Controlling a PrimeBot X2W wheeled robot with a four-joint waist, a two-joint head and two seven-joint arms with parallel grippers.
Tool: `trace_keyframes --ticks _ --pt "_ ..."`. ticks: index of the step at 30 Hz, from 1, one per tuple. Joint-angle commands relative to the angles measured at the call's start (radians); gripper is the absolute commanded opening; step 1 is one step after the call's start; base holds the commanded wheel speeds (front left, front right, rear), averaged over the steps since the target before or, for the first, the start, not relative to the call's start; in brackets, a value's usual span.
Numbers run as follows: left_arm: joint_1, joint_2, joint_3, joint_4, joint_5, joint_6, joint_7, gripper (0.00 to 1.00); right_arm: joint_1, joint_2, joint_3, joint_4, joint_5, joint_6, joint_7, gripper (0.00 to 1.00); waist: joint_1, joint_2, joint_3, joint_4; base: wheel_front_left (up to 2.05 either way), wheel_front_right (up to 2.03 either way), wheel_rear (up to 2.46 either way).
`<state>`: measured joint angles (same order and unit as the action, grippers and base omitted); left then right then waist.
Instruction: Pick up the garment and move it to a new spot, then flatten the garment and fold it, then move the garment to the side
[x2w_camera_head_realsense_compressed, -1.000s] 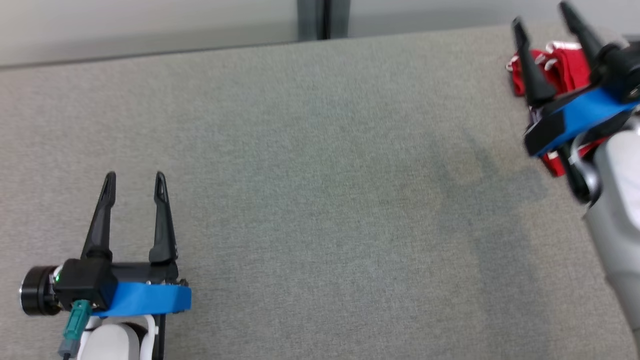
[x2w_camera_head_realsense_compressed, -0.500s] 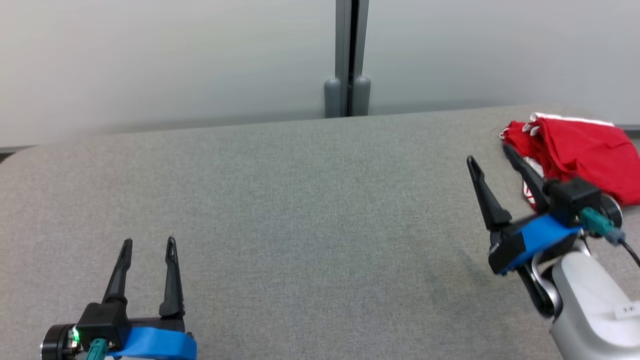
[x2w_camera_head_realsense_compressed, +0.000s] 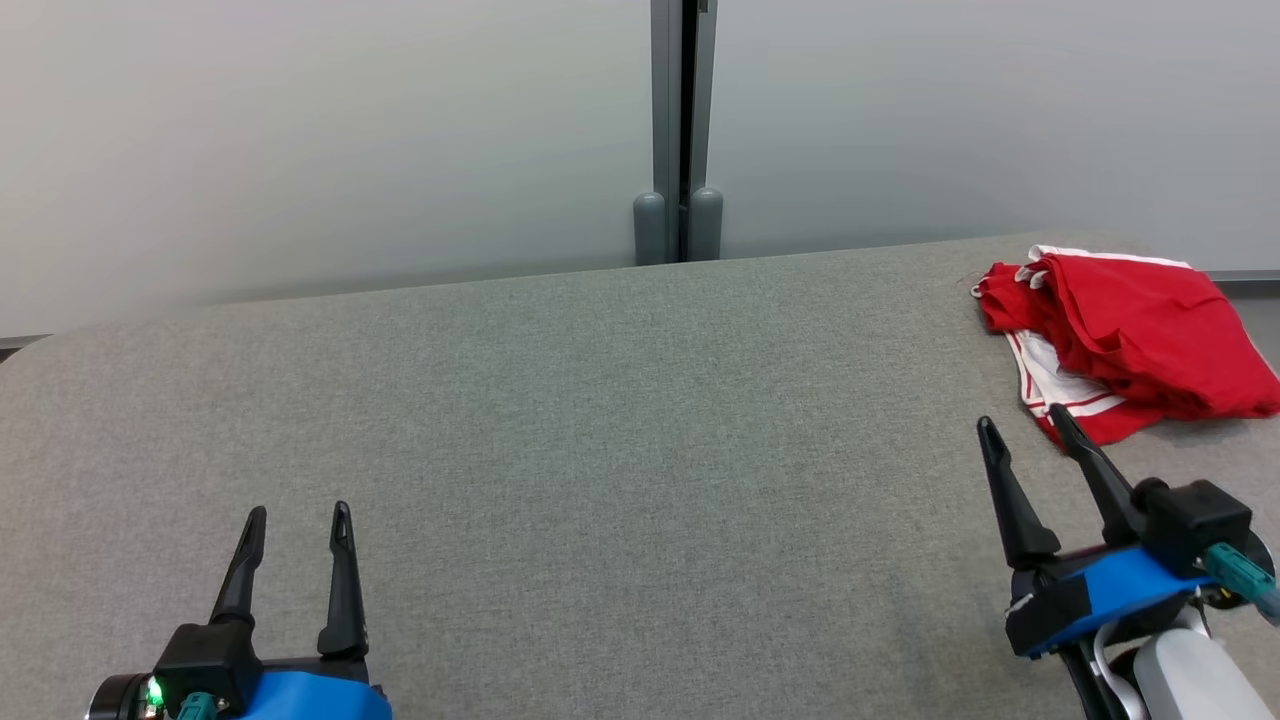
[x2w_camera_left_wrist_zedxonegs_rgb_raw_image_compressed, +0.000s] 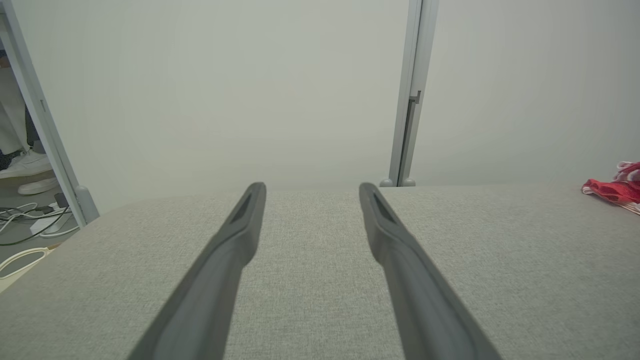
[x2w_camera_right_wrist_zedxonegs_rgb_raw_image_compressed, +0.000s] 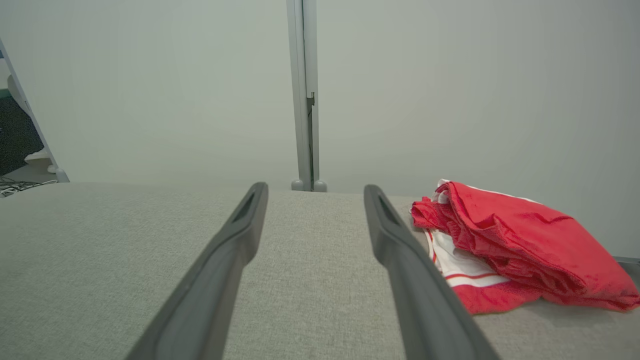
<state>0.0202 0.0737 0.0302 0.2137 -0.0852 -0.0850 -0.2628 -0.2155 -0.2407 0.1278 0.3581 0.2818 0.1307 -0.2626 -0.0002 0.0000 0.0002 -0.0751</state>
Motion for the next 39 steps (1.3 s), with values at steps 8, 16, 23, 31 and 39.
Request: trace_keyframes --ticks 8,16,23,31,39 --pt "-0.033 -0.003 0.006 0.016 0.006 -0.010 -0.003 1.00 0.103 0.054 -0.068 -0.064 -0.020 0.000 -0.002 1.00 0.0002 0.0000 0.003 0.015 0.00 0.00 0.00" --pt "-0.046 -0.007 0.008 0.027 0.008 -0.012 -0.003 1.00 0.144 0.109 -0.081 -0.100 -0.053 0.000 -0.002 1.00 0.0002 0.0000 0.002 0.029 0.00 0.00 0.00" --pt "-0.054 -0.011 0.009 0.037 0.006 -0.011 -0.003 1.00 0.164 0.149 -0.083 -0.121 -0.071 0.000 -0.002 1.00 0.0002 0.0000 0.001 0.040 0.00 0.00 0.00" --pt "-0.066 -0.014 0.013 0.052 0.007 -0.004 -0.003 1.00 0.199 0.179 -0.100 -0.141 -0.085 0.000 -0.002 1.00 0.0002 0.0000 0.003 0.055 0.00 0.00 0.00" --pt "-0.064 -0.017 0.012 0.061 0.009 0.004 -0.003 1.00 0.222 0.190 -0.114 -0.159 -0.099 0.000 -0.002 1.00 0.0002 0.0000 0.004 0.057 0.00 0.00 0.00"
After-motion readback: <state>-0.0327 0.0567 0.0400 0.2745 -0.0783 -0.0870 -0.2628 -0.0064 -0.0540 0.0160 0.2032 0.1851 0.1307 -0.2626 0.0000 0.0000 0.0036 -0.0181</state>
